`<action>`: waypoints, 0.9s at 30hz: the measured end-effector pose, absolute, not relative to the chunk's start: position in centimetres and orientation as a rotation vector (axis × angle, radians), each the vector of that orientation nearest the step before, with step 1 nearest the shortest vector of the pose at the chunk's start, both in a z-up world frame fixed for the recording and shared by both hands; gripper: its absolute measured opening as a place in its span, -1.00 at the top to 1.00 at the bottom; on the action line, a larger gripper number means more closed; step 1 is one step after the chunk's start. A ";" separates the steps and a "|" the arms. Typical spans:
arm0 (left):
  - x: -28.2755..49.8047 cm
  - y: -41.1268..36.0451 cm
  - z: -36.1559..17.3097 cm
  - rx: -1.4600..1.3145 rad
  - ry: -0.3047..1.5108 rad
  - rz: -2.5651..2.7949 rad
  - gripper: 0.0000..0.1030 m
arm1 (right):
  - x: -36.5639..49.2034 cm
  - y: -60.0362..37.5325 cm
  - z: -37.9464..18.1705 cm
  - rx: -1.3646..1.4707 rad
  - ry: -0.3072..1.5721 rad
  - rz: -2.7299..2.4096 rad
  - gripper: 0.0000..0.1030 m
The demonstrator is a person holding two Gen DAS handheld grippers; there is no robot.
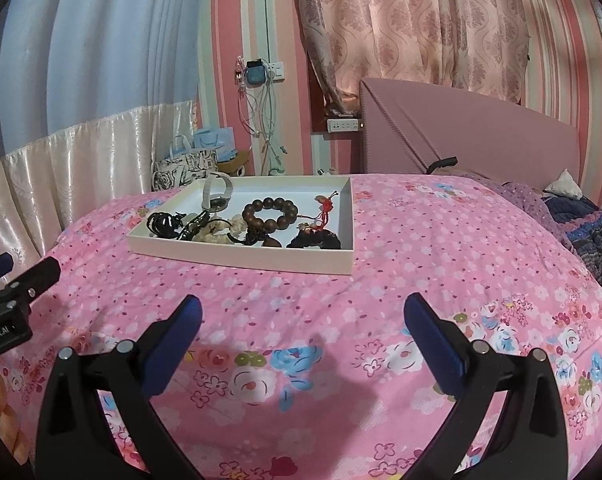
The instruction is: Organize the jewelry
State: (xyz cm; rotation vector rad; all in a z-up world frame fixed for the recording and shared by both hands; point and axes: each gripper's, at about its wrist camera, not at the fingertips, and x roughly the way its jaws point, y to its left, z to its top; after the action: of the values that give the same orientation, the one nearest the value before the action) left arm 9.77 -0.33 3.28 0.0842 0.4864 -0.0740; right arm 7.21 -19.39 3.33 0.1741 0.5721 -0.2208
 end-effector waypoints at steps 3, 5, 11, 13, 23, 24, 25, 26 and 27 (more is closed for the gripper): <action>9.9 -0.2 3.3 0.075 0.490 -0.074 -0.94 | 7.2 -19.4 3.3 0.163 0.571 -0.229 -0.96; 9.9 -0.1 3.3 0.076 0.491 -0.074 -0.94 | 7.3 -19.4 3.3 0.159 0.574 -0.230 -0.96; 9.7 -0.5 3.3 0.103 0.485 -0.068 -0.94 | 7.5 -19.5 3.2 0.151 0.581 -0.239 -0.96; 9.5 -0.5 3.4 0.104 0.477 -0.065 -0.94 | 7.5 -19.6 3.2 0.151 0.582 -0.240 -0.96; 9.8 -0.4 3.3 0.099 0.498 -0.068 -0.94 | 7.5 -19.6 3.0 0.149 0.584 -0.241 -0.96; 9.8 -0.4 3.3 0.101 0.498 -0.065 -0.94 | 7.5 -19.6 3.0 0.148 0.584 -0.242 -0.96; 9.8 -0.4 3.3 0.102 0.497 -0.062 -0.94 | 7.6 -19.6 3.0 0.148 0.585 -0.242 -0.96; 9.8 -0.5 3.3 0.103 0.495 -0.059 -0.94 | 7.6 -19.6 2.9 0.149 0.586 -0.241 -0.96; 9.7 -0.5 3.3 0.104 0.493 -0.055 -0.94 | 7.6 -19.6 2.9 0.149 0.586 -0.242 -0.96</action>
State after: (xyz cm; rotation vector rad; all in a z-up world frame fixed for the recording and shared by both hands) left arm 9.71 -0.47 3.32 0.1041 0.4931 -0.0555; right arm 7.61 -19.64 2.90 0.1494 0.5862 -0.2415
